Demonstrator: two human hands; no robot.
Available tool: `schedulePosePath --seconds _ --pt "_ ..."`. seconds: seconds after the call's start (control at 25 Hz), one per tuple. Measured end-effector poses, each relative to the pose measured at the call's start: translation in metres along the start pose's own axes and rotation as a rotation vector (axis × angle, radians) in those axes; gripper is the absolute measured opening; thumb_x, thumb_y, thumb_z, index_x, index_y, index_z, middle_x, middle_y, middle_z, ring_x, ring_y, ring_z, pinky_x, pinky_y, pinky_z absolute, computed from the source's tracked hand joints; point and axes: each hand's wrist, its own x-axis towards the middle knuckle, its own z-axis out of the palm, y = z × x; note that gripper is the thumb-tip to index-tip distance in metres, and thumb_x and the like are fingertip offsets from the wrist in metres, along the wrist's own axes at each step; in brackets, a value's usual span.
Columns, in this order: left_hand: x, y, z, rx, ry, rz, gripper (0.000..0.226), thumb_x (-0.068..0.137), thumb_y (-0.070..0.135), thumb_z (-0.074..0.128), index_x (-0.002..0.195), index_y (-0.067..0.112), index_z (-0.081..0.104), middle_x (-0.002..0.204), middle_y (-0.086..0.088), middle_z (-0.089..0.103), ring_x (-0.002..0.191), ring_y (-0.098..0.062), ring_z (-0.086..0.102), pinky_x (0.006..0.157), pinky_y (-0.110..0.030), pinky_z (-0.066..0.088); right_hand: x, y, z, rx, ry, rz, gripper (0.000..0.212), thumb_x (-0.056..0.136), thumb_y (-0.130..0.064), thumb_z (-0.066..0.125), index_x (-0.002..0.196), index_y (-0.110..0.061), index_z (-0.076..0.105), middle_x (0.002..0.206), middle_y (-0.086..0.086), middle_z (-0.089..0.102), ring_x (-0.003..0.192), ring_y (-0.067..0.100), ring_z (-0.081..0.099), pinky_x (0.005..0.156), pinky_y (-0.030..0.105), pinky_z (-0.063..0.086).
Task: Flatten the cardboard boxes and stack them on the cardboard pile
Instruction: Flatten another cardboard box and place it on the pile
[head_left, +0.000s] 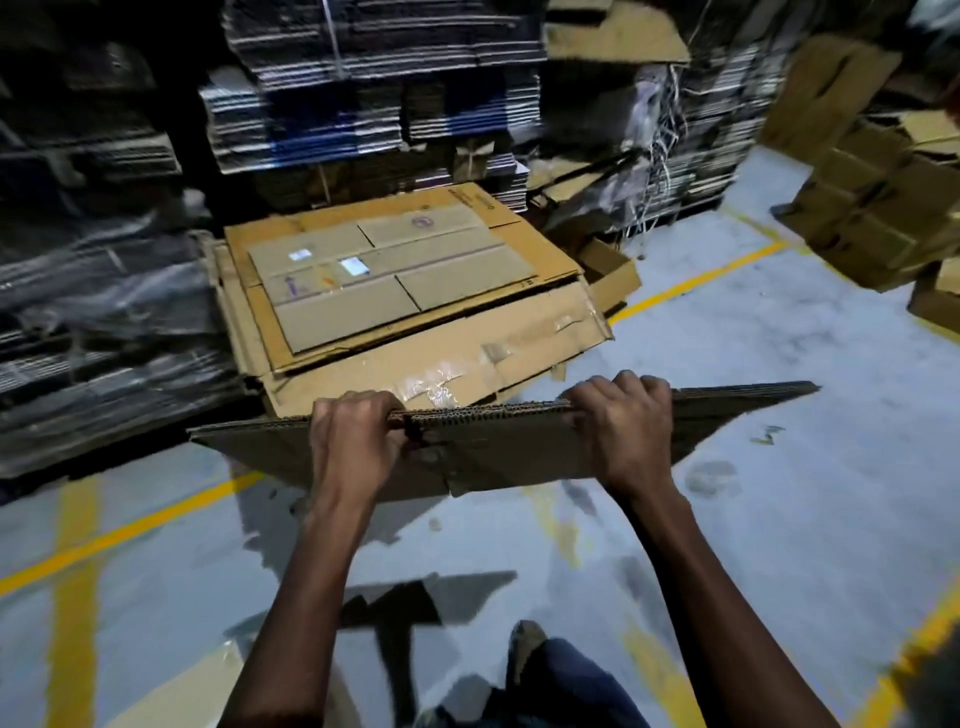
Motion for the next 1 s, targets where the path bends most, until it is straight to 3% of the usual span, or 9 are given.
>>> schedulePosePath --seconds 0.08,0.28,0.36,0.52,0.72,1.0 --pt "0.008 0.01 -0.002 0.021 0.039 -0.018 0.029 0.059 0.004 0.086 0.084 0.015 0.077 0.078 -0.006 0.074 0.077 -0.028 0.068 0.074 -0.036 0.038 0.016 0.008 0.006 0.013 0.039 -0.021 0.011 0.085 -0.035 0.059 0.082 -0.025 0.063 0.077 -0.006 0.063 0.078 0.023 0.052 0.076 0.038 0.031" --pt "0.03 0.045 -0.016 0.041 0.234 -0.067 0.025 0.066 0.017 0.086 0.09 0.017 0.079 0.085 -0.007 0.076 0.081 -0.027 0.069 0.08 -0.037 0.046 0.081 0.057 0.002 0.115 0.133 -0.158 0.011 0.085 -0.036 0.064 0.084 -0.025 0.066 0.08 -0.006 0.068 0.078 0.024 0.056 0.076 0.038 0.031" --pt "0.046 0.074 -0.027 0.104 0.332 -0.111 0.025 0.068 0.021 0.086 0.092 0.019 0.079 0.087 -0.007 0.076 0.083 -0.028 0.068 0.079 -0.035 0.039 0.117 0.079 -0.005 0.157 0.156 -0.226 0.008 0.083 -0.031 0.069 0.086 -0.025 0.066 0.083 -0.006 0.069 0.078 0.024 0.056 0.075 0.038 0.031" --pt "0.082 0.121 -0.046 0.172 0.494 -0.172 0.026 0.063 0.014 0.087 0.087 0.018 0.079 0.082 -0.011 0.075 0.082 -0.031 0.069 0.078 -0.038 0.037 0.18 0.108 -0.01 0.236 0.217 -0.278 0.015 0.075 -0.019 0.073 0.087 -0.026 0.067 0.084 -0.007 0.07 0.079 0.023 0.056 0.073 0.037 0.031" --pt "0.117 0.152 -0.056 0.257 0.661 -0.212 0.034 0.06 0.005 0.089 0.092 0.012 0.079 0.084 -0.012 0.076 0.082 -0.029 0.07 0.081 -0.04 0.042 0.238 0.121 -0.01 0.335 0.4 -0.307 0.013 0.083 -0.013 0.068 0.089 -0.024 0.071 0.085 -0.007 0.073 0.077 0.022 0.059 0.075 0.035 0.029" --pt "0.171 0.136 -0.046 0.36 0.791 -0.129 0.03 0.061 -0.001 0.084 0.086 0.014 0.075 0.074 -0.005 0.072 0.074 -0.026 0.066 0.073 -0.035 0.033 0.287 0.114 0.033 0.468 0.582 -0.289 0.023 0.083 -0.007 0.07 0.094 -0.026 0.077 0.092 -0.01 0.077 0.083 0.018 0.066 0.08 0.038 0.036"
